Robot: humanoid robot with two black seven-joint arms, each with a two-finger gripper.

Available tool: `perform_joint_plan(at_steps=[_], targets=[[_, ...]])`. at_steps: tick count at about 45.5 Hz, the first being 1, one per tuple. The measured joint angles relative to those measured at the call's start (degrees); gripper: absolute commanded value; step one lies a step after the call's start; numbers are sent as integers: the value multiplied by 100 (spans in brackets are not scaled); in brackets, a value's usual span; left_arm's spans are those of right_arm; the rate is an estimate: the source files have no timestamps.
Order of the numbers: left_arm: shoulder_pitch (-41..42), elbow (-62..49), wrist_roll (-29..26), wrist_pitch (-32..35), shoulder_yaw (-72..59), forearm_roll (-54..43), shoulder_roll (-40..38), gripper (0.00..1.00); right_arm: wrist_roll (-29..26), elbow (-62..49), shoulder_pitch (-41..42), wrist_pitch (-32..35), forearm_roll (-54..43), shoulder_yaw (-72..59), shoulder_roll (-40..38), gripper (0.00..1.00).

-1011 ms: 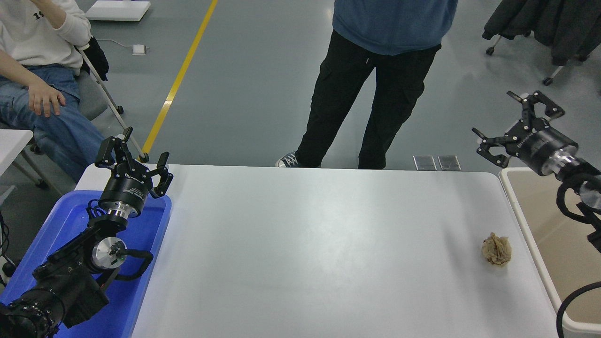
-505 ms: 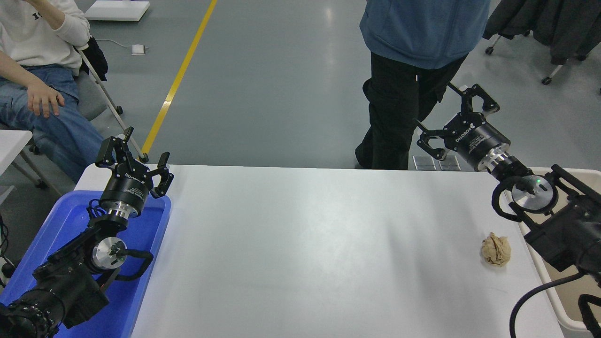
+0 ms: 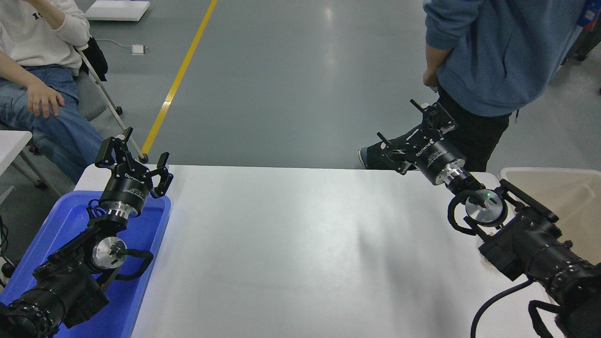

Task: Dispose of the paper cup in the dustbin

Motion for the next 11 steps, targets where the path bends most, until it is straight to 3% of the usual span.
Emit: perform_joint_plan(at_steps=[11], targets=[[0,0,0,0,0,0,0,100,47,-100,-96,3,-3,-19,270,100]])
